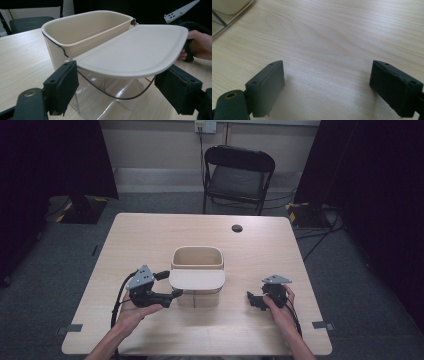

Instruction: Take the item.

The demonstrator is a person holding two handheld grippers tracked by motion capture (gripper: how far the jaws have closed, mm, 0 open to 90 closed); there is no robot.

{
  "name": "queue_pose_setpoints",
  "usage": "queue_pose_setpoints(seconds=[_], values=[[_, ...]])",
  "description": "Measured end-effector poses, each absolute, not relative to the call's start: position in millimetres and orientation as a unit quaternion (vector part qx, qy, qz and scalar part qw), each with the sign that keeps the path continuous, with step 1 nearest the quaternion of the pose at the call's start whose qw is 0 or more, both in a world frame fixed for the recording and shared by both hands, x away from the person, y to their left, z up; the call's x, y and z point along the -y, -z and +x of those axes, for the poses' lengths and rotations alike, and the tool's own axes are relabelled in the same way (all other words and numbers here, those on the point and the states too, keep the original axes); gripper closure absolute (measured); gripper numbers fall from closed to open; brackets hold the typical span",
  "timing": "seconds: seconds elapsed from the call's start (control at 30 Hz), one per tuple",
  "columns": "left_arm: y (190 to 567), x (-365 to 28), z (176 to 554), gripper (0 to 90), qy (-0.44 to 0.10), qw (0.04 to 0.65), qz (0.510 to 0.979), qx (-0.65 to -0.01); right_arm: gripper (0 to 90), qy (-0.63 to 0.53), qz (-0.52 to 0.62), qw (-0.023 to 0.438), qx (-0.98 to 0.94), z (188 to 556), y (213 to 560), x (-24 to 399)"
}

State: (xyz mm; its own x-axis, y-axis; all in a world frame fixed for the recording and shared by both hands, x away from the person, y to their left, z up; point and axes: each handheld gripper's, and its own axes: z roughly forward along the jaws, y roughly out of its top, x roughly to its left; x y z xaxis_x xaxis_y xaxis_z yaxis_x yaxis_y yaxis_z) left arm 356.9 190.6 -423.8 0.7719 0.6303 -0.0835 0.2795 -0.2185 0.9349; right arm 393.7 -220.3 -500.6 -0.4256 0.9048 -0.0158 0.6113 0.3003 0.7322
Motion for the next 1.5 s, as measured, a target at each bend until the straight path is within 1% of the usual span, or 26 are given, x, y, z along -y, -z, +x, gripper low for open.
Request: queue_pose_setpoints(seconds=[0.07, 0.37, 1.0, 1.3, 1.4, 1.5], values=[[423.6, -190.7, 358.2, 18.2, -0.154, 0.550, 0.763, -0.301, 12.0, -0.333, 0.488, 0.220, -0.776, 393.8, 500.6, 220.3], [419.3, -187.7, 361.8, 16.8, -0.161, 0.553, 0.760, -0.302, 11.9, -0.334, 0.489, 0.220, -0.776, 394.2, 500.6, 220.0], [417.2, -189.5, 363.9, 17.8, -0.157, 0.555, 0.760, -0.301, 12.0, -0.334, 0.488, 0.219, -0.776, 394.2, 500.7, 220.0], [414.5, -190.1, 363.0, 20.5, -0.157, 0.556, 0.759, -0.300, 12.0, -0.334, 0.489, 0.220, -0.776, 394.0, 500.6, 220.0], [414.0, -190.0, 363.8, 20.1, -0.160, 0.553, 0.761, -0.298, 12.1, -0.334, 0.489, 0.220, -0.776, 394.0, 500.6, 220.0], [412.9, -191.0, 363.7, 21.9, -0.159, 0.554, 0.762, -0.296, 12.0, -0.334, 0.489, 0.220, -0.775, 393.9, 500.6, 219.9]])
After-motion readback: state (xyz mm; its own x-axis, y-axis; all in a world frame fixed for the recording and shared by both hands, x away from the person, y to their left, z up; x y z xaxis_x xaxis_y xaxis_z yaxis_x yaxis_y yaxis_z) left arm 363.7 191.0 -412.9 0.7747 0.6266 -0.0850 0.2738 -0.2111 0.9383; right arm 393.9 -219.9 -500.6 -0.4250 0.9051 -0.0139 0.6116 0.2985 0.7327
